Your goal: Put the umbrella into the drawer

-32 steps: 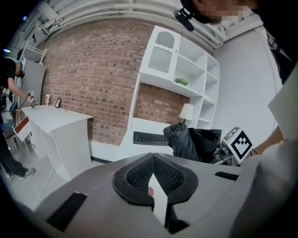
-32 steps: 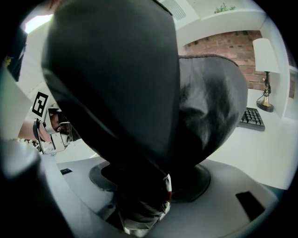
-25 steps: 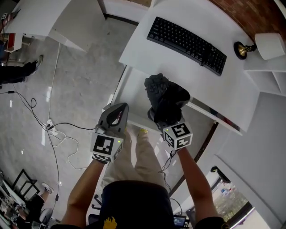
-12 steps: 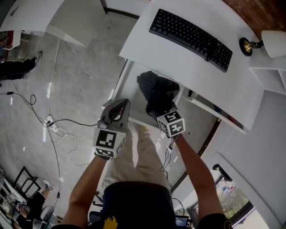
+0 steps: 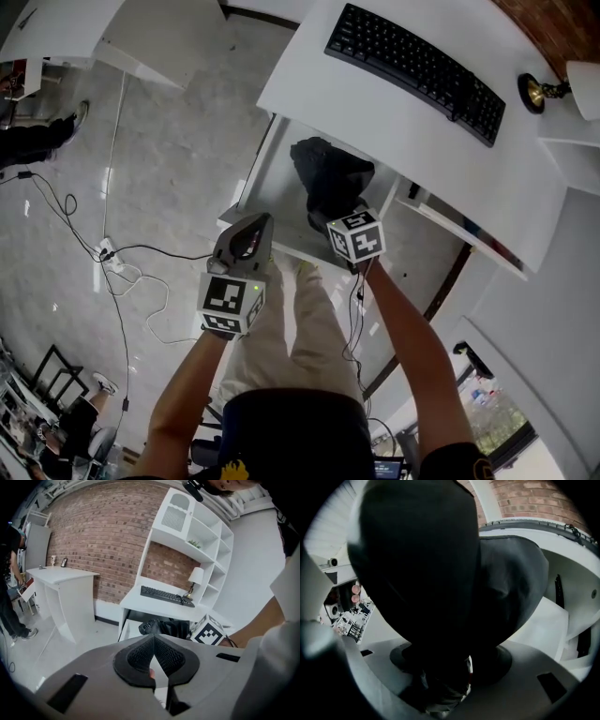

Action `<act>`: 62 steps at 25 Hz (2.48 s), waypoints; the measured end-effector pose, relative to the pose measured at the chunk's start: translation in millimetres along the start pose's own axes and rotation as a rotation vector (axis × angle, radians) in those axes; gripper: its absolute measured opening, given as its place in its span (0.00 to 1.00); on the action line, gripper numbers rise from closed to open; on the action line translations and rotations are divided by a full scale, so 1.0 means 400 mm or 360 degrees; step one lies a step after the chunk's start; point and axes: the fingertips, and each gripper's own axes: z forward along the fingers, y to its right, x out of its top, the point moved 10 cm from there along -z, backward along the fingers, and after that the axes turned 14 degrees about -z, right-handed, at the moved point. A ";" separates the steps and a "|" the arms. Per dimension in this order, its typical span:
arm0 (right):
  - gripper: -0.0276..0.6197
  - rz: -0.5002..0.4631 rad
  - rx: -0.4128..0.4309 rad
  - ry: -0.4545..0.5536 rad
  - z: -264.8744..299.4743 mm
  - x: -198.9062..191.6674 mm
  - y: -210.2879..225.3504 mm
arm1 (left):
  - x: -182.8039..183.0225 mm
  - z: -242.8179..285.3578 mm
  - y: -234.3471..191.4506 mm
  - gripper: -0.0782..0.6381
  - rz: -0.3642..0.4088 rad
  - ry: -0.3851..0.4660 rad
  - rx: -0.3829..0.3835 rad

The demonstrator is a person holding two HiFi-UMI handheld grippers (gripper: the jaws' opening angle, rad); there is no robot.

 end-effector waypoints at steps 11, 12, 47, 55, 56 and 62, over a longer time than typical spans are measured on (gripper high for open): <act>0.44 -0.0080 0.0006 -0.0170 0.090 -0.024 0.029 | -0.074 -0.001 -0.018 0.13 -0.0081 -0.0062 -0.0010; 0.44 -0.0087 0.0002 -0.0181 0.097 -0.027 0.031 | -0.078 -0.002 -0.018 0.13 -0.0083 -0.0067 -0.0012; 0.55 -0.0300 -0.0084 -0.0419 0.132 -0.022 0.006 | -0.097 -0.013 0.031 0.13 -0.0095 -0.0085 -0.0069; 0.40 -0.0257 -0.0218 -0.0266 -0.056 0.036 -0.009 | 0.035 -0.053 0.071 0.13 0.0000 0.0002 -0.0110; 0.38 -0.0234 -0.0241 -0.0238 -0.086 0.042 -0.014 | 0.052 -0.064 0.078 0.13 0.0011 0.0012 -0.0114; 0.25 -0.0180 -0.0360 0.0003 -0.279 0.106 -0.081 | 0.138 -0.148 0.119 0.13 0.0059 0.0079 -0.0115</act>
